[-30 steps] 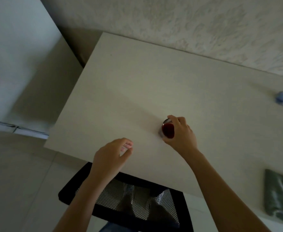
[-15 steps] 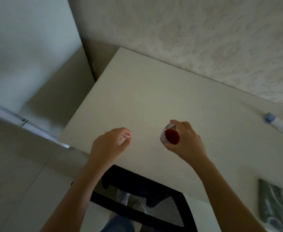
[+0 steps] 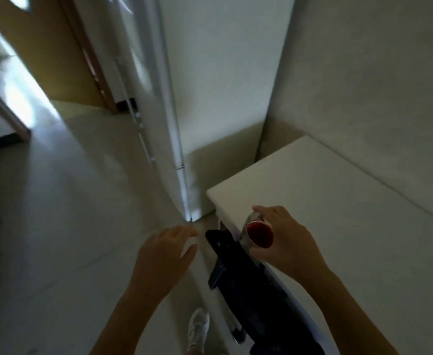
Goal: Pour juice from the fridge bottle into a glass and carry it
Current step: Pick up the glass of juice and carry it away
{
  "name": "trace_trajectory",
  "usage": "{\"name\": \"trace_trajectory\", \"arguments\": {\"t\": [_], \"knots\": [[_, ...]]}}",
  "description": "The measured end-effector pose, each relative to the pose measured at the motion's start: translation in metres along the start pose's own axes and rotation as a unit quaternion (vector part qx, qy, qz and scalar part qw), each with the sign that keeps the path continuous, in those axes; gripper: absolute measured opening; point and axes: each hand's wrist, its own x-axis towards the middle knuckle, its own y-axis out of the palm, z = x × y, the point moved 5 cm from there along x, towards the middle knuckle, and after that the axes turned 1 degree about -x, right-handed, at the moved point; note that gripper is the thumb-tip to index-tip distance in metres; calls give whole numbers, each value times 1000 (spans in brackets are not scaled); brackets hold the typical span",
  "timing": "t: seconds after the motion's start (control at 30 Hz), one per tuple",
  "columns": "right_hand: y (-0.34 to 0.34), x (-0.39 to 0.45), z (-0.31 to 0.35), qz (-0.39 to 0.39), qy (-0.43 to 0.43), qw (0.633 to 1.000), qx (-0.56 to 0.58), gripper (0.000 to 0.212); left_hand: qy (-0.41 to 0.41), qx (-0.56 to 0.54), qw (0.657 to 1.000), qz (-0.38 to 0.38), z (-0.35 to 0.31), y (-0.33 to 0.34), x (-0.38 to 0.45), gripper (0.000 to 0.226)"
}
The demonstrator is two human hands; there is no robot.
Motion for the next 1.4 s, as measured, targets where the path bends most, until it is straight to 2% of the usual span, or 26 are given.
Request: {"name": "trace_trajectory", "arguments": {"t": [0.17,0.37,0.5,0.6,0.83,1.1,1.4], "knots": [[35,13,105,58,-133,989,-9,74,-73,118,989,-53,65,-61,-70,34],[108,23,242,153,-282,947,-22,79,-217,165,960,-63,156,-107,-153,39],[164,26,333,198,-352,914,-33,75,-287,185,936,-89,220,-139,-205,30],[204,27,402,222,-397,890,-36,75,-345,192,915,-83,275,-165,-242,43],[272,29,535,266,-475,839,-19,72,-428,221,873,-77,371,-205,-313,43],[361,91,648,319,-532,784,-36,75,-503,209,829,-125,486,-221,-320,43],[436,179,798,366,-644,668,-67,70,-607,217,740,-190,616,-268,-283,37]]}}
